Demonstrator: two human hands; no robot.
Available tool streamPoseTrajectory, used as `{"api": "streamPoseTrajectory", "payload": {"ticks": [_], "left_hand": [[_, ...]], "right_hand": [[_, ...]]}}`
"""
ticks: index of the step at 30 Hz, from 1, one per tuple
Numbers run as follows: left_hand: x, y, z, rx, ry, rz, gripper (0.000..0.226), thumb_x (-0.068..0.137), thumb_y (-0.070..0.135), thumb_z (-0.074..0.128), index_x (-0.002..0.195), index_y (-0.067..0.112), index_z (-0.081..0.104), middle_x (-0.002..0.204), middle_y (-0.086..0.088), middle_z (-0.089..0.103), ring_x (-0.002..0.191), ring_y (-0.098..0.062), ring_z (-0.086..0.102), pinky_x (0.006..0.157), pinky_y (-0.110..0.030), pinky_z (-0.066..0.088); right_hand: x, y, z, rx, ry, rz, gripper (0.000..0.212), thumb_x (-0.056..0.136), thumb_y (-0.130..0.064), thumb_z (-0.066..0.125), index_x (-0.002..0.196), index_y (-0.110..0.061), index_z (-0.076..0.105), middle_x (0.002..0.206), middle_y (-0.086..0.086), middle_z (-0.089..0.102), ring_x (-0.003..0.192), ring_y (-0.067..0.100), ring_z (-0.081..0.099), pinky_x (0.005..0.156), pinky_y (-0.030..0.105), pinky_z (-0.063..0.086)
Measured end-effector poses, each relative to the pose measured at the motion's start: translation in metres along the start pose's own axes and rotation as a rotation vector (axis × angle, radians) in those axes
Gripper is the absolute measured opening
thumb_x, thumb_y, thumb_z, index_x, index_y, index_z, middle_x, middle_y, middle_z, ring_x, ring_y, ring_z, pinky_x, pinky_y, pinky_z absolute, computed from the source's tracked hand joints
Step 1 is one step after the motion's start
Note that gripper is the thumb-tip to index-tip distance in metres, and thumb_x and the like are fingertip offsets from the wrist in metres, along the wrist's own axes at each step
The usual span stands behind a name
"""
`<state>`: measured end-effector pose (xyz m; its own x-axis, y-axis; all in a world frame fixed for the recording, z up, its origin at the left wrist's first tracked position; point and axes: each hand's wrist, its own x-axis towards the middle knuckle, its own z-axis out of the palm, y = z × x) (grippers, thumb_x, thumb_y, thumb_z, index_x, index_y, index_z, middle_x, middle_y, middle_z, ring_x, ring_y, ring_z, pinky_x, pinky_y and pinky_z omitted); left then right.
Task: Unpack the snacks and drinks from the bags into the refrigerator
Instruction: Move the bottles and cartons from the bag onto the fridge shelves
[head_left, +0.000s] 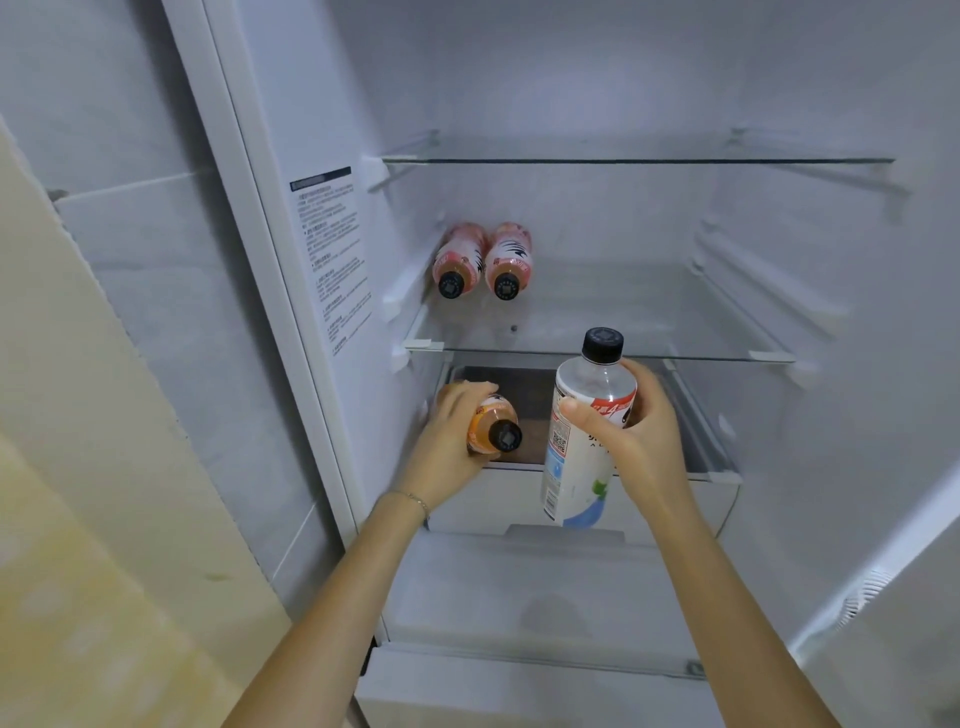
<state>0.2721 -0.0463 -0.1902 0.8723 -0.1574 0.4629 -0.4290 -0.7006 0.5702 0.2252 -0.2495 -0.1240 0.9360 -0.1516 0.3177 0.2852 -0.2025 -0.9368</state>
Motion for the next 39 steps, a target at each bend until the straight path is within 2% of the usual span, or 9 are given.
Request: {"api": "streamPoseTrajectory", "payload": {"ticks": [4, 8, 16, 20, 24, 27, 29, 35, 39], "left_hand": [[0.001, -0.013, 0.018, 0.164, -0.109, 0.023, 0.072, 0.077, 0.025, 0.08, 0.138, 0.025, 0.042, 0.146, 0.004, 0.034, 0.139, -0.021, 0.029, 0.114, -0.044, 0.033], [0.002, -0.018, 0.031, 0.199, -0.126, 0.006, 0.067, 0.079, 0.027, 0.078, 0.136, 0.022, 0.044, 0.149, 0.001, 0.032, 0.142, -0.022, 0.024, 0.114, -0.041, 0.028], [0.009, -0.016, 0.03, 0.109, -0.229, -0.026, 0.067, 0.081, 0.017, 0.076, 0.137, 0.02, 0.039, 0.152, 0.0, 0.026, 0.143, -0.023, 0.021, 0.116, -0.045, 0.03], [0.01, -0.006, 0.027, 0.409, -0.214, -0.023, 0.067, 0.085, 0.027, 0.07, 0.141, 0.023, 0.033, 0.159, 0.0, 0.02, 0.149, -0.023, 0.007, 0.12, -0.047, 0.006], [0.006, 0.0, 0.016, 0.58, -0.395, -0.05, 0.108, 0.072, 0.053, 0.075, 0.151, 0.019, 0.01, 0.162, -0.001, 0.0, 0.149, -0.021, -0.004, 0.121, -0.046, 0.004], [0.005, 0.006, 0.016, 0.453, -0.334, -0.16, 0.116, 0.069, 0.069, 0.068, 0.152, 0.015, 0.008, 0.161, -0.003, 0.01, 0.148, -0.023, 0.012, 0.12, -0.043, 0.02], [0.006, 0.008, 0.018, 0.397, -0.268, -0.18, 0.11, 0.073, 0.064, 0.069, 0.151, 0.014, 0.01, 0.159, -0.004, 0.018, 0.145, -0.023, 0.021, 0.117, -0.041, 0.029], [0.013, -0.004, 0.016, 0.459, -0.237, -0.104, 0.074, 0.09, 0.037, 0.064, 0.15, 0.017, 0.025, 0.158, -0.003, 0.02, 0.147, -0.022, 0.014, 0.115, -0.037, 0.027], [0.024, -0.014, 0.02, 0.449, -0.18, -0.145, 0.068, 0.089, 0.03, 0.066, 0.147, 0.017, 0.032, 0.158, -0.003, 0.023, 0.145, -0.023, 0.021, 0.113, -0.037, 0.031]], "right_hand": [[0.003, 0.004, 0.002, -0.007, 0.007, -0.003, 0.057, 0.075, -0.02, 0.08, 0.126, -0.018, 0.052, 0.116, -0.001, 0.063, 0.103, 0.018, 0.062, 0.093, 0.044, 0.052], [0.007, 0.007, 0.0, -0.021, 0.012, 0.005, 0.053, 0.074, -0.021, 0.079, 0.119, -0.025, 0.051, 0.107, -0.011, 0.061, 0.096, 0.008, 0.061, 0.091, 0.039, 0.053], [0.011, 0.015, 0.0, -0.029, 0.02, 0.006, 0.059, 0.072, -0.032, 0.077, 0.124, -0.022, 0.052, 0.115, -0.003, 0.063, 0.103, 0.017, 0.063, 0.091, 0.045, 0.054], [0.013, 0.016, 0.002, -0.024, 0.015, 0.014, 0.055, 0.073, -0.029, 0.078, 0.122, -0.025, 0.052, 0.112, -0.007, 0.063, 0.102, 0.016, 0.062, 0.092, 0.044, 0.054], [0.012, 0.019, 0.003, -0.031, 0.016, 0.019, 0.056, 0.073, -0.03, 0.078, 0.121, -0.026, 0.051, 0.113, -0.007, 0.062, 0.101, 0.014, 0.062, 0.092, 0.043, 0.053], [0.013, 0.021, 0.003, -0.026, 0.023, 0.026, 0.053, 0.074, -0.026, 0.078, 0.119, -0.028, 0.05, 0.109, -0.011, 0.06, 0.096, 0.009, 0.06, 0.091, 0.04, 0.053], [0.013, 0.021, 0.003, -0.02, 0.019, 0.024, 0.052, 0.075, -0.024, 0.078, 0.118, -0.029, 0.049, 0.105, -0.015, 0.059, 0.093, 0.005, 0.06, 0.089, 0.036, 0.052], [0.015, 0.019, 0.001, 0.005, 0.01, 0.008, 0.051, 0.075, -0.026, 0.078, 0.119, -0.029, 0.051, 0.107, -0.014, 0.062, 0.099, 0.01, 0.062, 0.089, 0.037, 0.054], [0.016, 0.017, 0.001, 0.011, 0.013, 0.012, 0.051, 0.076, -0.025, 0.078, 0.119, -0.028, 0.05, 0.108, -0.013, 0.06, 0.097, 0.01, 0.061, 0.091, 0.04, 0.053]]}}
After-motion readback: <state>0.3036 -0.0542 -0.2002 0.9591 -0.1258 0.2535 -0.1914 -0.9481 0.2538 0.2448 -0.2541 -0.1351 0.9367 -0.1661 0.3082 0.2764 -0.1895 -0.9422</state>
